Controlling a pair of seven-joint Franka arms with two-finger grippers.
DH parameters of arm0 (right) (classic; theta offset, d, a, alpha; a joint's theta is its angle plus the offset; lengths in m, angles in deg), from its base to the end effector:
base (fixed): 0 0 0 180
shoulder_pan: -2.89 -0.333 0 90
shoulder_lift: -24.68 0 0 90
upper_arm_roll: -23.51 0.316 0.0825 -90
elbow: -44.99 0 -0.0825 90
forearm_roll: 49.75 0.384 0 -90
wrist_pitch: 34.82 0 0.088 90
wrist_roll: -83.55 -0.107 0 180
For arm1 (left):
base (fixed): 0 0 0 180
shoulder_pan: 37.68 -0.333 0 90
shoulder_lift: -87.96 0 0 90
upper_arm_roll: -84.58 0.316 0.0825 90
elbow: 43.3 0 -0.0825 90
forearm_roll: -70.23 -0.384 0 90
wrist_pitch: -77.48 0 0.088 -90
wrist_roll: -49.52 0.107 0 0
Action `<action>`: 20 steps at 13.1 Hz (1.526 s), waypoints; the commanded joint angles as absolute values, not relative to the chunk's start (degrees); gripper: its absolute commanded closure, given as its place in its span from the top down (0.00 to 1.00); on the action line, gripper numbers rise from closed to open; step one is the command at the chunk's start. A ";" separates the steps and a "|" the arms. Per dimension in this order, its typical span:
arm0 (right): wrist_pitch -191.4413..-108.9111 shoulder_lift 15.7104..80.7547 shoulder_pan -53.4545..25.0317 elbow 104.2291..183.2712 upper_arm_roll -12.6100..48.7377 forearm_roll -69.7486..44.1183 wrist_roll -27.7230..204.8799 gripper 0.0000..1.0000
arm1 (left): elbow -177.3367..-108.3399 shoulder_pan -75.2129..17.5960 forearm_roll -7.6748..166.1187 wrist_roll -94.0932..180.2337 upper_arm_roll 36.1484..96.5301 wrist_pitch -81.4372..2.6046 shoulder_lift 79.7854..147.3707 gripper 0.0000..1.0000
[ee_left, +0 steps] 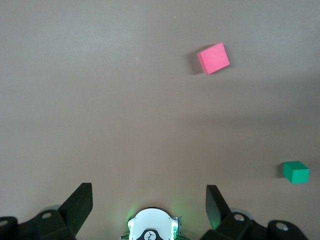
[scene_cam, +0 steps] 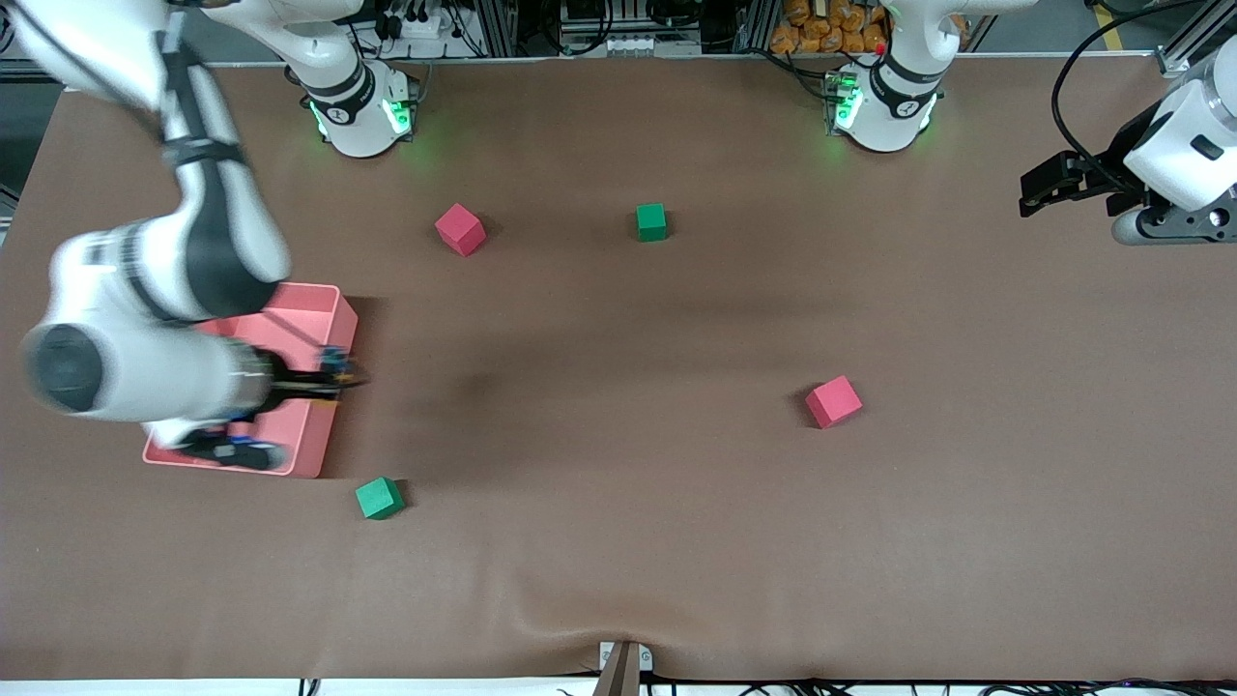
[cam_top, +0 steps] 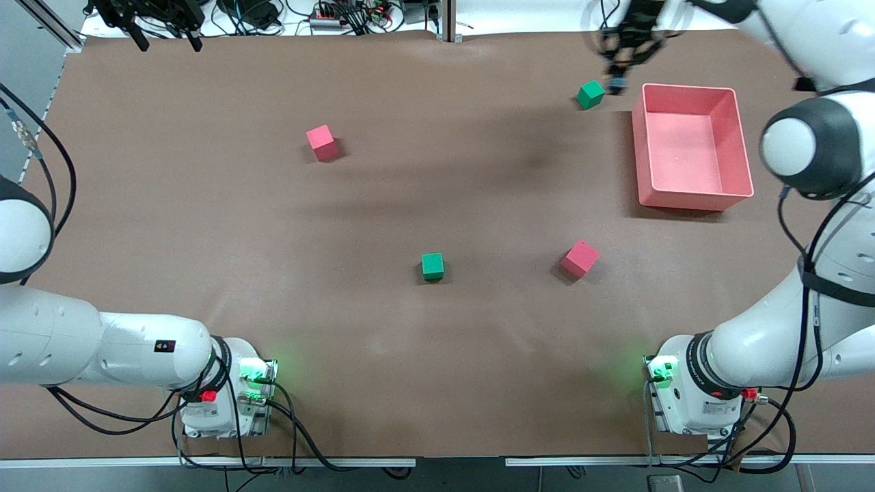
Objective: Place and upright button with both arms
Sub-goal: 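Lift the button out of the tray and carry it to mid-table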
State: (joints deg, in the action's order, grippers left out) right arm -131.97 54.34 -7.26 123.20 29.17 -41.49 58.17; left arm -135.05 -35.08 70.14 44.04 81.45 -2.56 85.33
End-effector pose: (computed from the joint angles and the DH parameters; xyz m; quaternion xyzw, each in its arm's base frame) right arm 0.6594 0.1879 0.4089 -0.9859 0.1023 0.1195 0.0567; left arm 0.5180 -0.0525 0.6213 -0.9969 0.0020 0.0786 0.0098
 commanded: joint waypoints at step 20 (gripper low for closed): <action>-159.89 82.51 -41.76 109.86 24.04 -43.33 44.26 1.00 | -132.80 -31.46 77.79 40.05 79.30 -2.41 103.75 1.00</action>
State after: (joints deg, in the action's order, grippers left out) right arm -159.90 81.14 -41.31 112.14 24.72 -42.05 44.56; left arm -139.49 -34.61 77.05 42.93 79.33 -3.64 98.08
